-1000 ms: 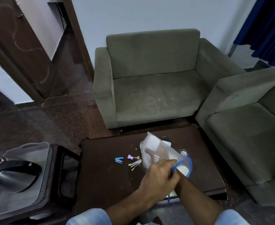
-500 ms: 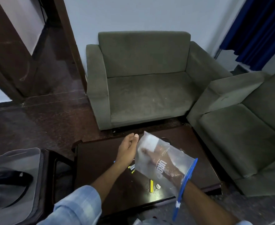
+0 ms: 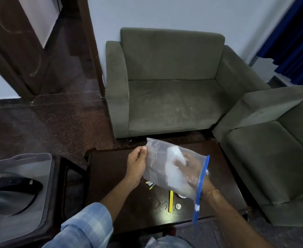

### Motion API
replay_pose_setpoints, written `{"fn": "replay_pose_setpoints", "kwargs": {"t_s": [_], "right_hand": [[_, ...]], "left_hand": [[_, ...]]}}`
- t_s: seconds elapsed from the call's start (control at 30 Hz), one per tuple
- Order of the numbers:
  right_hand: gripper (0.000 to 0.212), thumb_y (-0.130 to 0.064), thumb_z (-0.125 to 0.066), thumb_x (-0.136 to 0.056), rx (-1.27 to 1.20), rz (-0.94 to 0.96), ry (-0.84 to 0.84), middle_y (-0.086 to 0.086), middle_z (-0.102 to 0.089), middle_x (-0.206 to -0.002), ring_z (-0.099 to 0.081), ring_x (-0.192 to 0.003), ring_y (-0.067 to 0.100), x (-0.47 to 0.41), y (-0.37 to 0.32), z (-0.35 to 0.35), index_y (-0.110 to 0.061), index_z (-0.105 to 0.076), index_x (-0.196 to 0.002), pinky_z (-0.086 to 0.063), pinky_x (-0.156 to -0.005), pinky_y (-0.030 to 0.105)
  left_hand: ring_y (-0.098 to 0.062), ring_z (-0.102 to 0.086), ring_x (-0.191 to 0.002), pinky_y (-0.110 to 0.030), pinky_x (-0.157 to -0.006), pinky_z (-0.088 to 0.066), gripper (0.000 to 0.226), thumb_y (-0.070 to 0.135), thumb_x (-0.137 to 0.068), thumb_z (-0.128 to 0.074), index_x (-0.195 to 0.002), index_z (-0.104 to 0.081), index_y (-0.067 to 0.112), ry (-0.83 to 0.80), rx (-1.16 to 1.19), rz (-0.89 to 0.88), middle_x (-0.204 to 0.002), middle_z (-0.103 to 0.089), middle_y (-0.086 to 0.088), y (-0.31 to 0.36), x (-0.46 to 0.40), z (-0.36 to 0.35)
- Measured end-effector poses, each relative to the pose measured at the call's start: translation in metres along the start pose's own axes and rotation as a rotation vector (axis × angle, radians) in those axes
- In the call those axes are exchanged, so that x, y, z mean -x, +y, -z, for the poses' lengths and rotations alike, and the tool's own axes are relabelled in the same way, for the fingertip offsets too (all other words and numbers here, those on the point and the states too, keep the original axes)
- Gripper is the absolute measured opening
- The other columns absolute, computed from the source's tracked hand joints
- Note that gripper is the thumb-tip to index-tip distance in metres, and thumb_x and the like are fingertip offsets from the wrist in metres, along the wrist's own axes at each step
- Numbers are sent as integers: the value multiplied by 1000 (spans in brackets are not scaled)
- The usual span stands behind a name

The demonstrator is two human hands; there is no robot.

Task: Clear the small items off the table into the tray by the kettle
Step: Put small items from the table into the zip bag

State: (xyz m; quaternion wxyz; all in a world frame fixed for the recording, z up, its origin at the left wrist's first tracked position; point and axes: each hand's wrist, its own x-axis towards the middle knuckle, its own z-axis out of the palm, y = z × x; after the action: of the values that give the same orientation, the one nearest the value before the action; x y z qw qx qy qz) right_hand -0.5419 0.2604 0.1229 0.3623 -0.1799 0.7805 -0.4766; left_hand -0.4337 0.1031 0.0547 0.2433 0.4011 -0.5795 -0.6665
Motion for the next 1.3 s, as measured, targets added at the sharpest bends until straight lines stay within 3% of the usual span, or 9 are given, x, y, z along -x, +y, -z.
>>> {"fn": "replay_pose_setpoints", "kwargs": {"t_s": [0.07,0.17,0.33,0.53,0.63,0.7,0.93,1.1,1.3], "right_hand": [[23,-21,-69,-87,-76,64,57,10,-71,-103,-66,-93,22,0,5,16,-12,-67,-108,-55,-81,38],[16,-24,-72,-83,-133,75,-39,10,-72,-84,-63,-70,21,-10,-4,39,-12,-72,-94,-53,-62,33],[14,-22,-70,-85,52,13,-161,9,-66,-67,-57,-51,18,-48,-23,99,-8,-71,-85,-47,-45,26],[20,-33,-72,-84,324,-98,-188,2,-63,-59,-55,-47,16,-109,-17,151,-14,-65,-81,-43,-41,24],[25,-35,-72,-82,546,-88,-167,1,-66,-60,-61,-51,18,-151,9,159,-15,-60,-72,-47,-46,28],[24,-37,-72,-81,721,-47,-183,1,-66,-68,-63,-63,19,-179,31,156,-19,-61,-70,-46,-56,27],[13,-30,-71,-78,1090,-69,-336,9,-69,-85,-61,-78,23,-253,100,129,-17,-72,-83,-41,-67,27],[36,-28,-70,-78,1268,-122,-386,11,-69,-112,-66,-101,31,-289,131,112,-16,-69,-111,-54,-83,37],[44,-23,-70,-73,1497,-93,-504,11,-65,-117,-65,-105,34,-316,158,84,-16,-64,-116,-52,-84,39]], "left_hand": [[-12,-60,-80,-34,-77,-51,29,26,-102,-50,-84,-68,12,64,12,21,-85,-69,-2,-5,-6,7],[-18,-59,-81,-40,-78,-50,33,28,-103,-48,-84,-64,6,103,50,49,-86,-67,-11,-12,-11,9],[-21,-48,-80,-39,-76,-43,40,29,-104,-45,-84,-56,-4,177,98,46,-83,-54,-10,-21,-14,-2],[-16,-57,-78,-36,-74,-50,37,31,-104,-45,-82,-61,6,270,111,104,-82,-63,-4,-44,-18,-10],[-9,-57,-72,-32,-70,-51,38,32,-104,-45,-73,-61,17,291,61,142,-74,-62,5,-65,-10,-13],[-12,-54,-68,-35,-67,-49,40,32,-104,-44,-73,-57,11,304,36,157,-71,-58,2,-78,-3,-16],[-11,-47,-62,-28,-56,-45,43,40,-101,-48,-73,-52,9,335,38,164,-66,-51,6,-104,15,-33],[-19,-45,-68,-34,-60,-43,45,38,-102,-47,-79,-50,0,353,46,180,-72,-50,-4,-111,7,-55],[-11,-46,-63,-25,-57,-46,40,37,-103,-47,-71,-53,14,371,59,237,-67,-51,4,-124,3,-82]]}}
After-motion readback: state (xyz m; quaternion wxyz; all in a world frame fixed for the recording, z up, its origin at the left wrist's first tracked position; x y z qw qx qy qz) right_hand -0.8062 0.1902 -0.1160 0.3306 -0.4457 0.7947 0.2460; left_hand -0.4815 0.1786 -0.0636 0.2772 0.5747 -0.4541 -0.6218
